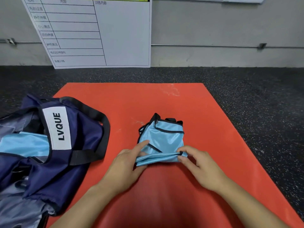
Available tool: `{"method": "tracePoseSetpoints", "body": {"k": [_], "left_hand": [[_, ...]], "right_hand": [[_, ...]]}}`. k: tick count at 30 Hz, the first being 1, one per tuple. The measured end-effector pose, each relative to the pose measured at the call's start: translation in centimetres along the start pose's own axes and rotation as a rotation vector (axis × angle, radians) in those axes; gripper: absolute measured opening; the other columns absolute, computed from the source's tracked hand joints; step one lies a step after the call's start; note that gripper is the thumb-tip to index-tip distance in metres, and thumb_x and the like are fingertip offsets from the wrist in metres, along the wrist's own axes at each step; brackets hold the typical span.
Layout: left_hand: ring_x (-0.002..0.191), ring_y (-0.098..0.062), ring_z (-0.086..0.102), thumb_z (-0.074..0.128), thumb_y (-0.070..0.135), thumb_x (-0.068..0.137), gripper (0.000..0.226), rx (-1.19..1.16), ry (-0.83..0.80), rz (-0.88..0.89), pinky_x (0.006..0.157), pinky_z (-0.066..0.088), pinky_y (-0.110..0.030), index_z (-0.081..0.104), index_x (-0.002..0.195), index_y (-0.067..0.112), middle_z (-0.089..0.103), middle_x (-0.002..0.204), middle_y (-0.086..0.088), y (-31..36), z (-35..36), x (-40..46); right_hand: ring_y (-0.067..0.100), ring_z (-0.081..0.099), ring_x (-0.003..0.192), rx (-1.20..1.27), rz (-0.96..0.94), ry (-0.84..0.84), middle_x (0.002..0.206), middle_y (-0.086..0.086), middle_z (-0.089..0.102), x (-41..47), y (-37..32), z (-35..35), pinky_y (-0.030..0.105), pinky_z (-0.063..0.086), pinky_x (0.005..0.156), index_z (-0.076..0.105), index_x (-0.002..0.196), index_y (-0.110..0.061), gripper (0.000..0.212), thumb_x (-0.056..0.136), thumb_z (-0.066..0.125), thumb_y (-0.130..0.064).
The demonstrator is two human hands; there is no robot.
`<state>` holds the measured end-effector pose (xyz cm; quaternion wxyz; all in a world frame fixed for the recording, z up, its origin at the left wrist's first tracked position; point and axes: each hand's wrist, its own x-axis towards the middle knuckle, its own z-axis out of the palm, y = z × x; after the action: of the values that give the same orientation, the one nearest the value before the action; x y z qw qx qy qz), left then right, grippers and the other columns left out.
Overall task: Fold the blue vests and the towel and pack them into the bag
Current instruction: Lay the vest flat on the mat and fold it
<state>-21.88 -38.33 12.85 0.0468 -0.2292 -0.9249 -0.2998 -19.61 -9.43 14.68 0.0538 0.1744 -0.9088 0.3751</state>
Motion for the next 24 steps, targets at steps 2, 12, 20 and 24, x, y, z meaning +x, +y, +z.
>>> {"method": "tracePoseSetpoints", "body": {"k": [2, 12, 20, 24], "left_hand": [[0.087, -0.003, 0.058, 0.069, 0.033, 0.092, 0.07, -0.054, 0.045, -0.036, 0.082, 0.041, -0.014, 0.031, 0.148, 0.05, 0.064, 0.089, 0.032, 0.5, -0.3, 0.5], [0.059, -0.004, 0.056, 0.066, 0.016, 0.098, 0.067, -0.571, 0.061, -0.234, 0.066, 0.049, -0.022, 0.033, 0.145, 0.05, 0.068, 0.072, 0.015, 0.7, -0.2, 1.4], [0.136, -0.008, 0.05, 0.062, 0.021, 0.1, 0.05, -0.677, -0.116, -0.119, 0.116, 0.038, -0.037, 0.049, 0.146, 0.037, 0.055, 0.146, 0.015, 1.3, -1.0, 0.4], [0.129, 0.004, 0.052, 0.065, 0.019, 0.099, 0.034, -0.442, -0.089, -0.146, 0.116, 0.038, -0.033, 0.065, 0.127, 0.039, 0.063, 0.131, 0.025, 0.4, -0.3, 0.3]], "right_hand": [[0.014, 0.046, 0.064, 0.078, 0.045, 0.037, 0.069, -0.007, 0.052, 0.5, -0.3, -0.2, 0.039, 0.043, 0.068, 0.06, 0.109, -0.032, 0.007, 0.103, 0.057, -0.033], [-0.004, 0.059, 0.118, 0.421, 0.218, -0.248, 0.125, -0.023, 0.069, 0.3, -1.5, -1.1, 0.01, 0.039, 0.099, 0.072, 0.125, -0.028, 0.029, 0.102, 0.054, -0.031], [0.011, 0.031, 0.061, 0.293, 0.254, -0.093, 0.065, -0.005, 0.034, 1.5, 0.7, -0.1, 0.028, 0.026, 0.058, 0.073, 0.116, -0.046, 0.04, 0.101, 0.059, -0.012], [0.015, 0.03, 0.061, 0.346, 0.236, -0.047, 0.067, 0.002, 0.034, 1.8, 0.5, 0.4, 0.028, 0.026, 0.058, 0.071, 0.119, -0.047, 0.043, 0.101, 0.059, -0.01]]}}
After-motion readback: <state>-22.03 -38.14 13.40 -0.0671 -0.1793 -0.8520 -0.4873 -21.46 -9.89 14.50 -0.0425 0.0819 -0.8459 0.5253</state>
